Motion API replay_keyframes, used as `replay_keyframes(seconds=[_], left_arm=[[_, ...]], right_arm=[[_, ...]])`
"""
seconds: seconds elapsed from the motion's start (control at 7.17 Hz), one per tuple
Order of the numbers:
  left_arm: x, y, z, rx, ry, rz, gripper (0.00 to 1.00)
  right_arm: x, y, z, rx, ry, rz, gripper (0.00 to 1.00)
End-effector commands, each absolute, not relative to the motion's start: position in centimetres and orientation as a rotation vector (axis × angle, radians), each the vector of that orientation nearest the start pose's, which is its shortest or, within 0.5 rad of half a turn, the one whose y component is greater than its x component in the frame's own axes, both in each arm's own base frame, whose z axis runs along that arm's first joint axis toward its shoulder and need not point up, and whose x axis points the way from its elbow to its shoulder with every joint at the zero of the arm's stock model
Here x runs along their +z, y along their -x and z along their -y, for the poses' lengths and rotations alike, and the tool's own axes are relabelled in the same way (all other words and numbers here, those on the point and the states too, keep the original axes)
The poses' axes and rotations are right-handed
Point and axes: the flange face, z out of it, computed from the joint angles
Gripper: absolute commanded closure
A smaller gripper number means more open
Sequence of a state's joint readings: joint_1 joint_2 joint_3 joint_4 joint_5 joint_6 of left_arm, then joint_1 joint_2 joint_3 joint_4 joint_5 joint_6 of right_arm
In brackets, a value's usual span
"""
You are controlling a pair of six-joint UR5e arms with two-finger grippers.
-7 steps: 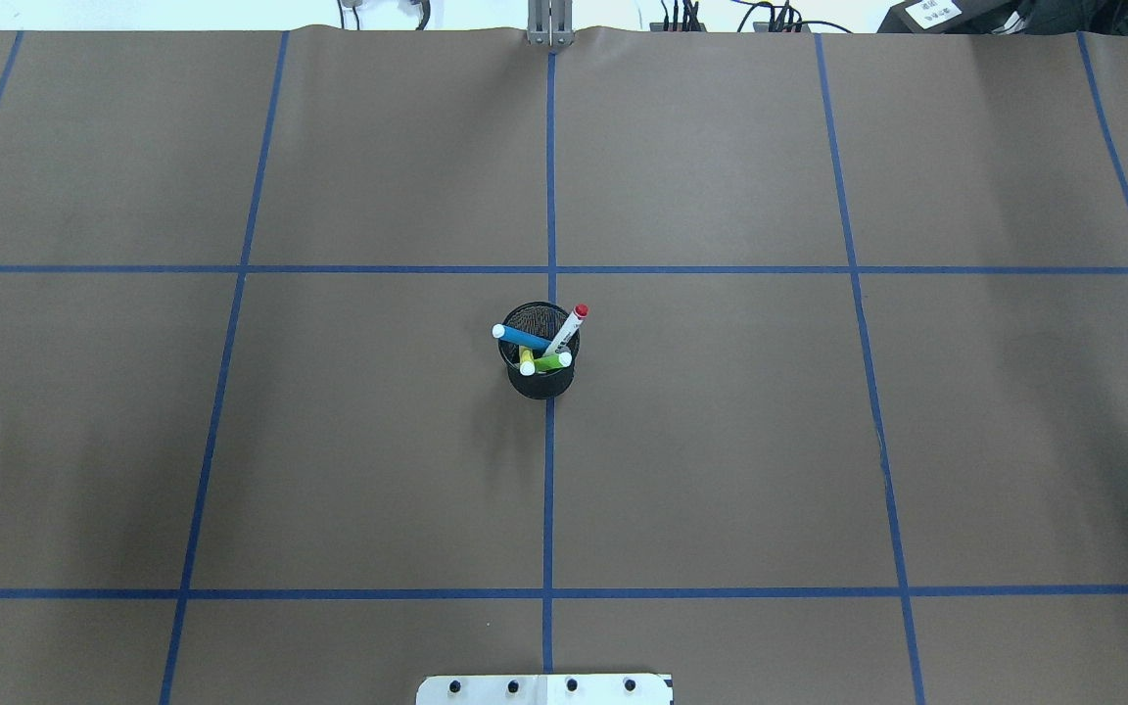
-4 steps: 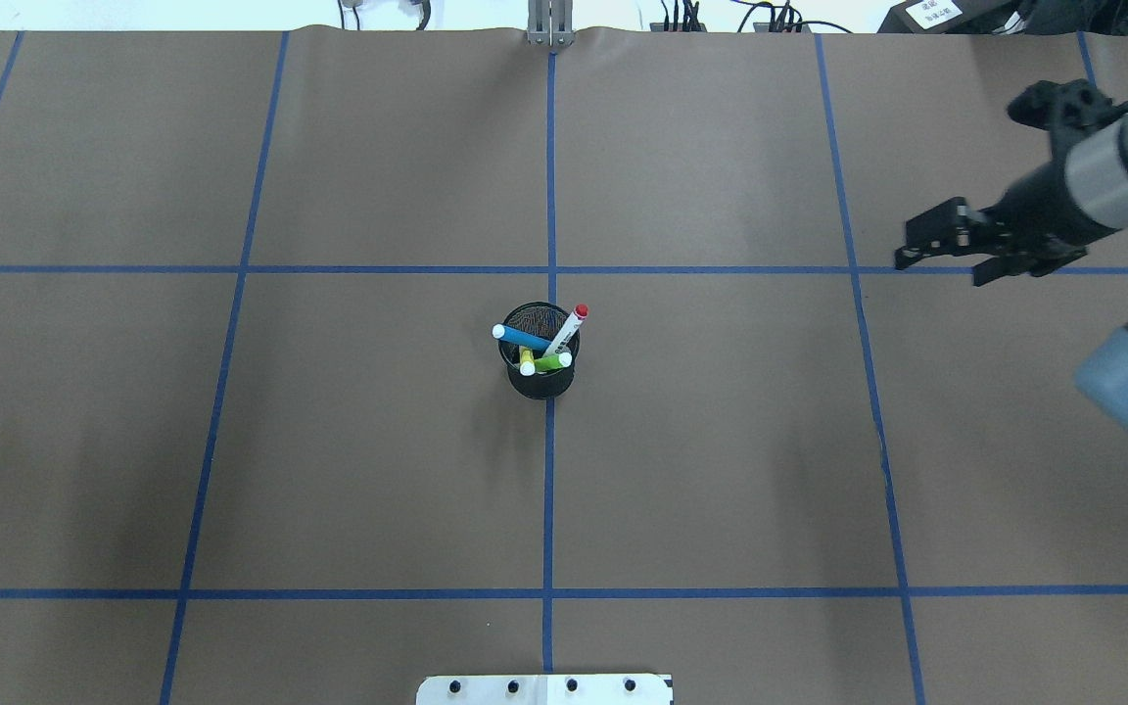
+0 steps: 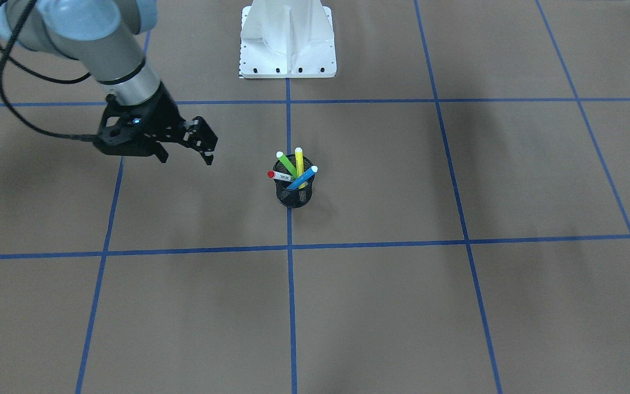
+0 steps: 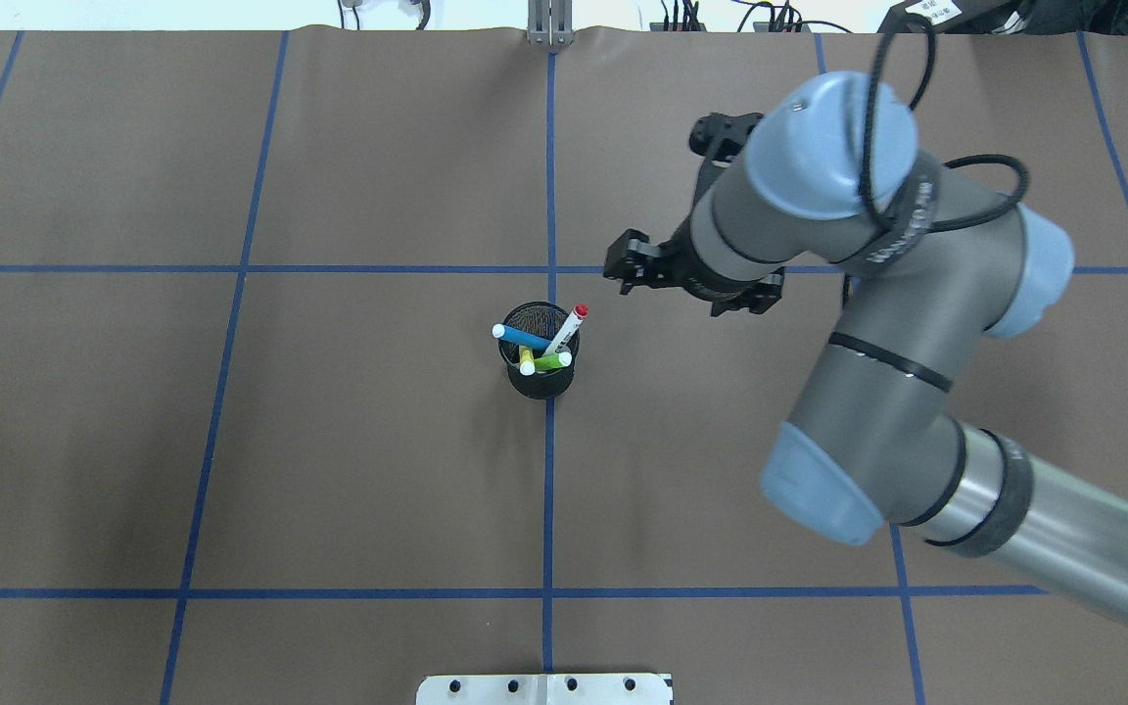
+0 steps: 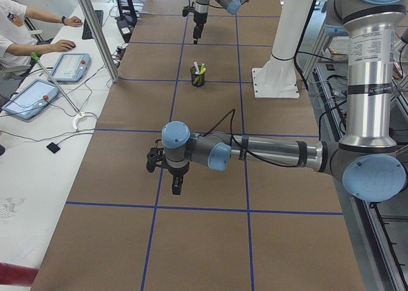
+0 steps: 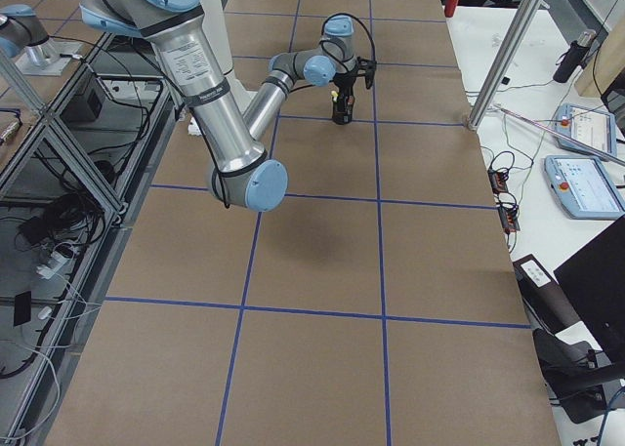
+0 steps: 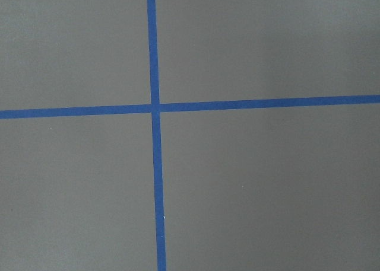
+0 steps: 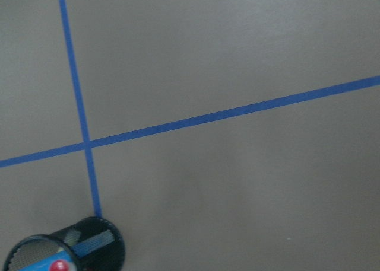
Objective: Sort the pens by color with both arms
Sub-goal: 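Move the right gripper over the black mesh pen cup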
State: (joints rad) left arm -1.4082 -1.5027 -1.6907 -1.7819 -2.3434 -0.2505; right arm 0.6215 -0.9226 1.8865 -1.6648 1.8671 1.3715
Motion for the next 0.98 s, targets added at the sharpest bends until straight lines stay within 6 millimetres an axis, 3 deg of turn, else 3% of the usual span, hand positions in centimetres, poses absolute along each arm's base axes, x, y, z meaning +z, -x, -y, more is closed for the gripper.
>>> replay_keyframes(seconds=[0.0,0.28,0.42,0.84], left_arm=[[60.5,-1.5,48.3,0.033,-0.118,-0.808,0.00],[60.3,-1.5,48.3,0.025,-0.121,-0.810,0.00],[60.2,-1.5,48.3,0.025,-0.121,-0.810,0.00],[60.4,-1.5,48.3,0.022,-0.117,-0.811,0.00]], right_arm=[[9.0,52.3,45.0,0.305,-0.131,0.840,0.01],[4.9,59.1,46.6,0.295,-0.122,0.775,0.09],[5.4,61.1,45.9,0.269,-0.112,0.746,0.13],[5.7,61.2,45.0,0.165,-0.127,0.645,0.26]])
